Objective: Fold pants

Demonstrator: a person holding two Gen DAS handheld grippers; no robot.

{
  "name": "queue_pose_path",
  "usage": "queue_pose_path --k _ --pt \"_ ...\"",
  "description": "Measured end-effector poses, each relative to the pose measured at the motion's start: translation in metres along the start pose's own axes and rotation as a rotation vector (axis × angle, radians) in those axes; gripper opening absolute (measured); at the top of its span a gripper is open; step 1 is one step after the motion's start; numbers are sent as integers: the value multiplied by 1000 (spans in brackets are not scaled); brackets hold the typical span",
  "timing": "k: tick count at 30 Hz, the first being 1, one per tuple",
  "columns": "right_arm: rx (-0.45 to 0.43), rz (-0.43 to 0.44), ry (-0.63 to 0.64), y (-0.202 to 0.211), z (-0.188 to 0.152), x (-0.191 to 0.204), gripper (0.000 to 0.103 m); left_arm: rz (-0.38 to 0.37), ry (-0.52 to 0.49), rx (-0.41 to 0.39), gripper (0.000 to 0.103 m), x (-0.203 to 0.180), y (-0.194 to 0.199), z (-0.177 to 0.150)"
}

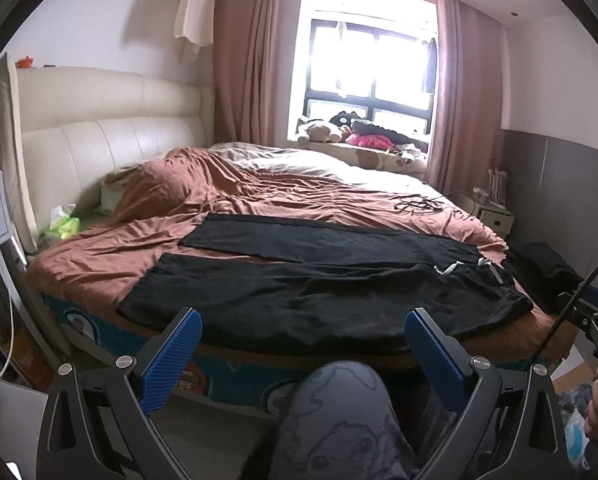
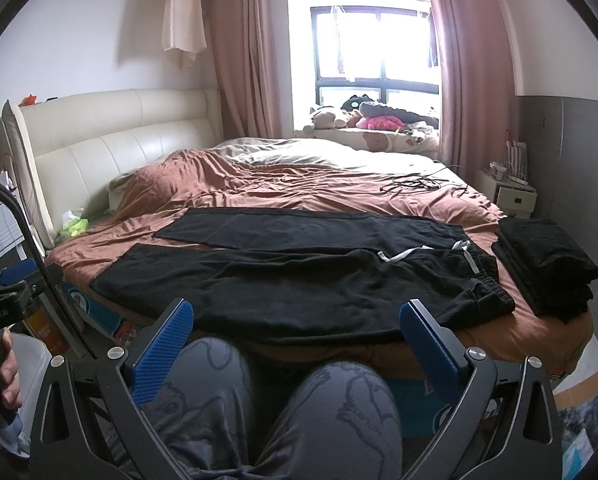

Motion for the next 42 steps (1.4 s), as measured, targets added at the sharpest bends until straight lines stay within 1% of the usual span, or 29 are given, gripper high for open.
queue_pose_path --k 4,8,11,25,36,42 --pt "0 1 2 1 0 0 103 26 -17 -7 102 -1 2 1" --pt "1 4 -2 1 -1 1 103 25 -5 -12 102 0 3 1" --pt "3 12 -8 3 -1 1 103 40 -25 -17 102 -1 4 2" --pt "3 7 -10 7 -4 0 103 44 -33 -18 102 -5 9 -1" --pt "7 2 -9 9 -4 1 103 46 -38 -11 102 2 10 -4" --pt "19 -6 -11 1 -3 -3 103 48 -35 -2 102 5 8 -6"
Point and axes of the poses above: each gripper's, at about its wrist camera, not at the fingertips, and y roughly against the way its jaws point, x to its left, z to its top, the point moved 9 cm from there along -y, roughly the way its jaws point, and after that the axes turned 4 degrees about -z, right-handed, at the moved point
